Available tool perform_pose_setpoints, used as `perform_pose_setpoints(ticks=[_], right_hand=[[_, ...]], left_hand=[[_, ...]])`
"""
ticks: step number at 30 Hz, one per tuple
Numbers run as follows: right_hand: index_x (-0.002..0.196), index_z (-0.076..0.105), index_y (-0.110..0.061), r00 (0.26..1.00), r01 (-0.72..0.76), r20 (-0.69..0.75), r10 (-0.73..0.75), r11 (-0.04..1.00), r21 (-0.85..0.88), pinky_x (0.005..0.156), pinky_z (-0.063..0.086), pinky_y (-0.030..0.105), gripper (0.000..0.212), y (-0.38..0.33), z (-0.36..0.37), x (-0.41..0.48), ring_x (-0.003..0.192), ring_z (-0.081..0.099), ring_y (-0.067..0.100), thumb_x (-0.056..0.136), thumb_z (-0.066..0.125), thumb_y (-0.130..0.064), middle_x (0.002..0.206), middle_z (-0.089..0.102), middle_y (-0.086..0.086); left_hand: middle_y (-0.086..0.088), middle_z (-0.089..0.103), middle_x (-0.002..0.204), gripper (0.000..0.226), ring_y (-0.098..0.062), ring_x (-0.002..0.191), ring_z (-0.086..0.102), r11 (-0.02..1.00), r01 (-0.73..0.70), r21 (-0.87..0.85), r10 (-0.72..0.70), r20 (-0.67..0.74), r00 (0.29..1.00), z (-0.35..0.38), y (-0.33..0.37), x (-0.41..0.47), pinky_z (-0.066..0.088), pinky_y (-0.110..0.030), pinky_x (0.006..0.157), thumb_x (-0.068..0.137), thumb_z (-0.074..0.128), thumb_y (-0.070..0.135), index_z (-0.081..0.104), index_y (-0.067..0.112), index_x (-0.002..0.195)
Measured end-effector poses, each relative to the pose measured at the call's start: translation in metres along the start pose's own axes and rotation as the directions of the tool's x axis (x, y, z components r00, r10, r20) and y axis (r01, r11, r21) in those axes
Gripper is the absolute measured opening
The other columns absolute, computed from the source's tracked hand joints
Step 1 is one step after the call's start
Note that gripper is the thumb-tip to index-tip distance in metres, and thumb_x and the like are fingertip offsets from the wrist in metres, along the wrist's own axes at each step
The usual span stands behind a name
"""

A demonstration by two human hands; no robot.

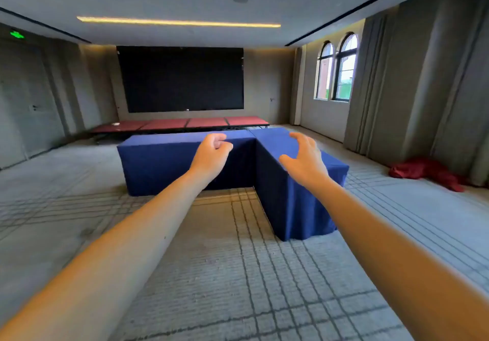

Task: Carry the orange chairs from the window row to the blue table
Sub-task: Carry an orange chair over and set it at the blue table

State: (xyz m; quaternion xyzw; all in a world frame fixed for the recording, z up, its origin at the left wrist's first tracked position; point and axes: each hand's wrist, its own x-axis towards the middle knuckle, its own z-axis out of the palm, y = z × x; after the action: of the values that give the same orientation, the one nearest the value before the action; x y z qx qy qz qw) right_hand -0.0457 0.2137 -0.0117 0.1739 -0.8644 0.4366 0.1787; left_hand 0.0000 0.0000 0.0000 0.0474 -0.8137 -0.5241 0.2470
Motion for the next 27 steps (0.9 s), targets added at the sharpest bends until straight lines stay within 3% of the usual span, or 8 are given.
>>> perform_pose_setpoints(ticks=[2,6,10,15,18,23,27], right_hand=[[0.149,0.037,-0.023,0.998,-0.041,-0.056,0.039,0.998,-0.042,0.106,0.041,0.048,0.064,0.013,-0.01,-0.011,0.14,0.033,0.025,0.089,0.06,-0.021,0.153,0.034,0.002],[0.147,0.04,-0.016,0.98,-0.162,-0.131,0.147,0.98,-0.112,0.104,0.032,0.033,0.063,0.062,-0.036,-0.047,0.138,0.035,0.026,0.088,0.062,-0.017,0.152,0.036,0.007],[0.144,0.043,-0.01,0.948,-0.281,-0.192,0.252,0.95,-0.14,0.106,0.033,0.033,0.063,0.103,-0.069,-0.088,0.135,0.04,0.025,0.085,0.065,-0.013,0.148,0.038,0.009],[0.148,0.038,-0.017,0.876,-0.459,-0.256,0.409,0.87,-0.182,0.109,0.032,0.035,0.064,0.154,-0.131,-0.148,0.139,0.036,0.023,0.09,0.063,-0.021,0.152,0.035,0.005],[0.15,0.035,-0.02,0.828,-0.532,-0.305,0.47,0.83,-0.166,0.108,0.033,0.036,0.064,0.178,-0.172,-0.184,0.141,0.033,0.023,0.092,0.062,-0.022,0.155,0.031,0.004],[0.151,0.033,-0.022,0.742,-0.637,-0.392,0.544,0.754,-0.159,0.106,0.036,0.036,0.065,0.224,-0.248,-0.241,0.14,0.035,0.024,0.093,0.062,-0.024,0.156,0.031,0.005],[0.151,0.033,-0.022,0.671,-0.71,-0.447,0.591,0.686,-0.159,0.108,0.036,0.04,0.067,0.26,-0.31,-0.286,0.141,0.035,0.026,0.091,0.064,-0.024,0.156,0.032,0.006]], left_hand=[[0.001,0.056,0.125,0.039,-0.018,0.114,0.055,1.0,-0.01,0.018,0.009,0.056,0.998,0.022,-0.003,-0.002,0.046,-0.044,0.101,0.093,0.049,0.027,0.049,0.021,0.132],[0.001,0.055,0.119,0.036,-0.018,0.113,0.055,0.999,0.011,-0.049,0.0,0.212,0.977,0.085,-0.008,-0.019,0.046,-0.042,0.101,0.095,0.051,0.025,0.05,0.018,0.13],[-0.002,0.058,0.119,0.033,-0.019,0.109,0.058,0.997,0.015,-0.074,0.011,0.338,0.941,0.15,-0.014,-0.034,0.047,-0.042,0.099,0.093,0.052,0.024,0.051,0.017,0.125],[0.001,0.057,0.108,0.022,-0.017,0.102,0.057,0.995,-0.002,-0.104,0.058,0.54,0.84,0.243,0.0,-0.075,0.046,-0.044,0.095,0.092,0.052,0.024,0.052,0.02,0.113],[0.001,0.057,0.113,0.032,-0.017,0.102,0.057,0.993,0.016,-0.114,0.06,0.631,0.773,0.294,0.02,-0.104,0.048,-0.039,0.092,0.093,0.052,0.025,0.051,0.016,0.124],[-0.007,0.058,0.116,0.021,-0.019,0.1,0.057,0.992,0.002,-0.123,0.09,0.735,0.672,0.389,0.059,-0.16,0.047,-0.037,0.086,0.092,0.052,0.024,0.049,0.021,0.112],[-0.004,0.059,0.113,0.028,-0.021,0.1,0.059,0.991,-0.001,-0.132,0.108,0.8,0.591,0.457,0.094,-0.213,0.049,-0.041,0.088,0.094,0.051,0.024,0.05,0.016,0.12]])
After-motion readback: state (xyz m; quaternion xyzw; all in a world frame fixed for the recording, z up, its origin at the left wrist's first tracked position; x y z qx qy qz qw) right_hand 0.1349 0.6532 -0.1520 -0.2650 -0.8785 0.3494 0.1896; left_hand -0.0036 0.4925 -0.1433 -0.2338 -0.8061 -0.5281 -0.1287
